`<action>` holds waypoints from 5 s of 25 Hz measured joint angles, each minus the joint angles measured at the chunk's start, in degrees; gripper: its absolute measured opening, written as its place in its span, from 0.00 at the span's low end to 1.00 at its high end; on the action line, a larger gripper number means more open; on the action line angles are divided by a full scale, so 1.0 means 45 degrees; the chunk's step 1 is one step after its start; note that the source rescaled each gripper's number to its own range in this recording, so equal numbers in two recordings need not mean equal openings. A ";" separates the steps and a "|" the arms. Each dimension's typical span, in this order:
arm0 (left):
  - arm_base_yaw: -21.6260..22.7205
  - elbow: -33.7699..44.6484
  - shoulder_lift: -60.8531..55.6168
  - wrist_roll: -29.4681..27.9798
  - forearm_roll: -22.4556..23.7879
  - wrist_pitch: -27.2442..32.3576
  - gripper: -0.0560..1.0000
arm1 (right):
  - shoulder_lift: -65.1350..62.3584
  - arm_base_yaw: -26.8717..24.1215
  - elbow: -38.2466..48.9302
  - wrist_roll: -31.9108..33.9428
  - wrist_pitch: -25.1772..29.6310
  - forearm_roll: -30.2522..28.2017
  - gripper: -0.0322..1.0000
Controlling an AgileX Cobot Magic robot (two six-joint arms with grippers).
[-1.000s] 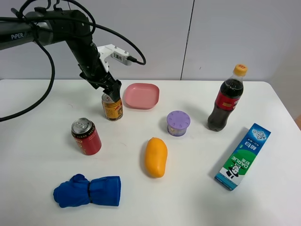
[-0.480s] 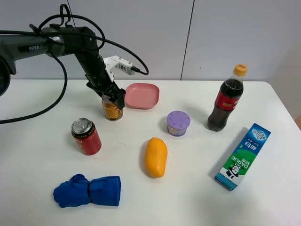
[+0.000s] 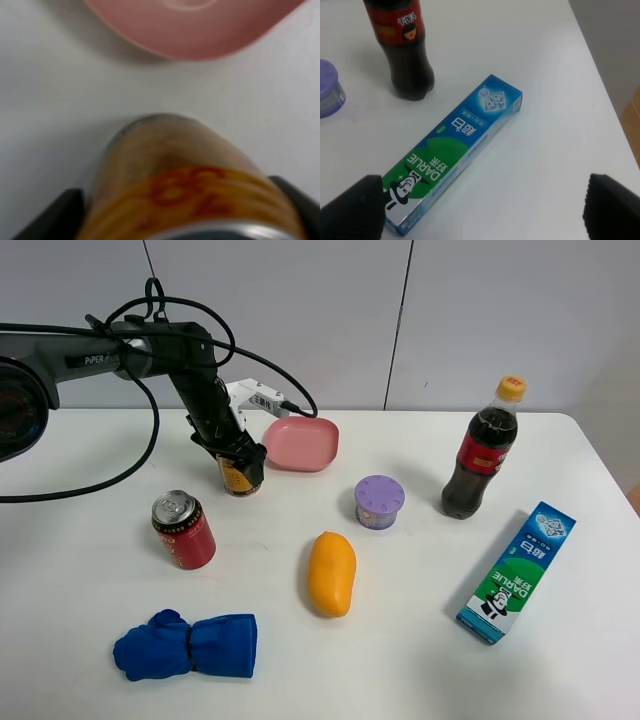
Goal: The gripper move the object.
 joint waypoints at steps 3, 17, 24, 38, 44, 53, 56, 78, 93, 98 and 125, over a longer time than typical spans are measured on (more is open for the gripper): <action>0.0000 -0.0042 0.0000 0.0000 0.0072 0.0016 0.08 | 0.0000 0.0000 0.0000 0.0000 0.0000 0.0000 1.00; -0.0217 -0.4221 0.0027 -0.0045 0.0457 0.2753 0.06 | 0.0000 0.0000 0.0000 0.0000 0.0000 0.0000 1.00; -0.1818 -0.5453 0.0027 -0.0016 0.0623 0.2629 0.06 | 0.0000 0.0000 0.0000 0.0000 0.0000 0.0000 1.00; -0.2807 -0.5453 0.0694 0.0050 0.2054 -0.1299 0.06 | 0.0000 0.0000 0.0000 0.0000 0.0000 0.0000 1.00; -0.2500 -0.5453 0.1476 0.0038 0.2054 -0.1525 0.06 | 0.0000 0.0000 0.0000 0.0000 0.0000 0.0000 1.00; -0.2180 -0.5453 0.2349 0.0003 0.2109 -0.2134 0.06 | 0.0000 0.0000 0.0000 0.0000 0.0000 0.0000 1.00; -0.2067 -0.5453 0.2614 0.0003 0.2296 -0.2118 0.06 | 0.0000 0.0000 0.0000 0.0000 0.0000 0.0000 1.00; -0.1839 -0.5453 0.2691 -0.0430 0.2595 -0.0485 0.05 | 0.0000 0.0000 0.0000 0.0000 0.0000 0.0000 1.00; -0.1909 -0.5453 0.2691 0.0187 0.1675 -0.1018 0.07 | 0.0000 0.0000 0.0000 0.0000 0.0000 0.0000 1.00; -0.1909 -0.5463 0.2604 0.0083 0.1689 -0.1409 0.58 | 0.0000 0.0000 0.0000 0.0000 0.0000 0.0000 1.00; 0.1705 -0.5487 -0.6169 -0.0677 0.2192 0.3216 0.87 | 0.0000 0.0000 0.0000 0.0000 0.0000 0.0000 1.00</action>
